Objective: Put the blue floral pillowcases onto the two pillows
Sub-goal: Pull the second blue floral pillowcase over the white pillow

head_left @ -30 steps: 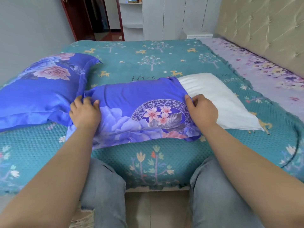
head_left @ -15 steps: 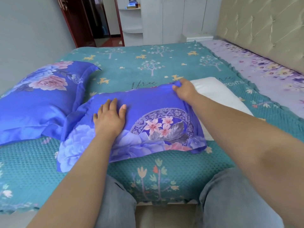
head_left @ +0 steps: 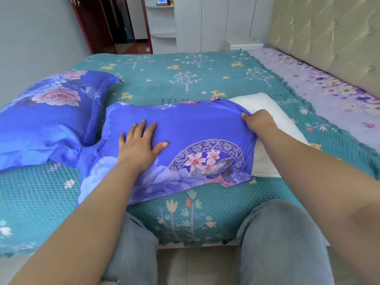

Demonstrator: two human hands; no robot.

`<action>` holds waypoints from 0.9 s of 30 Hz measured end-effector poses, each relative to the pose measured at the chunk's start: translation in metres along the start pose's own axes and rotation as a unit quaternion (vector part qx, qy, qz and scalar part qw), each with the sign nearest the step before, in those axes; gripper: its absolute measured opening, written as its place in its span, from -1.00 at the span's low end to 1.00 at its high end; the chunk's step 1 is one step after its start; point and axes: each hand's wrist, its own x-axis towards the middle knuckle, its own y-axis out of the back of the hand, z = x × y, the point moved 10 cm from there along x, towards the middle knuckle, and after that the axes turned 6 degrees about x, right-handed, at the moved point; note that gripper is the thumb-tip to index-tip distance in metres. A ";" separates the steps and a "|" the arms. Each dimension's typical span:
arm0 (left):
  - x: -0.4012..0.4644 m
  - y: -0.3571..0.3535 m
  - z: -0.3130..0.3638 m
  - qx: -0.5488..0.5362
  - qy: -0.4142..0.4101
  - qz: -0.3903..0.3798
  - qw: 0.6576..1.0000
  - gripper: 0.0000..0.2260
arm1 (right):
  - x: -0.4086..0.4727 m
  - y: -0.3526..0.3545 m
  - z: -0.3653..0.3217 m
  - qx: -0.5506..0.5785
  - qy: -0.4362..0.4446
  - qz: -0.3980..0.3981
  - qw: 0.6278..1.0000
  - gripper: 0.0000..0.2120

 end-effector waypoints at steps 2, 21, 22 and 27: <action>-0.005 0.001 0.030 -0.001 -0.073 -0.007 0.997 -0.18 | -0.013 -0.013 -0.008 0.028 0.008 -0.055 0.998 -0.46; -0.050 -0.035 0.096 0.232 -0.186 -0.100 0.950 0.19 | -0.149 -0.068 0.032 -0.284 0.122 -0.158 0.938 0.19; -0.051 -0.038 0.095 0.252 -0.174 -0.106 0.946 0.15 | -0.148 -0.075 0.035 -0.318 0.127 -0.150 0.927 0.17; -0.042 -0.019 0.084 0.263 -0.109 -0.077 0.956 -0.18 | -0.112 -0.049 0.039 -0.257 0.067 -0.078 0.961 -0.08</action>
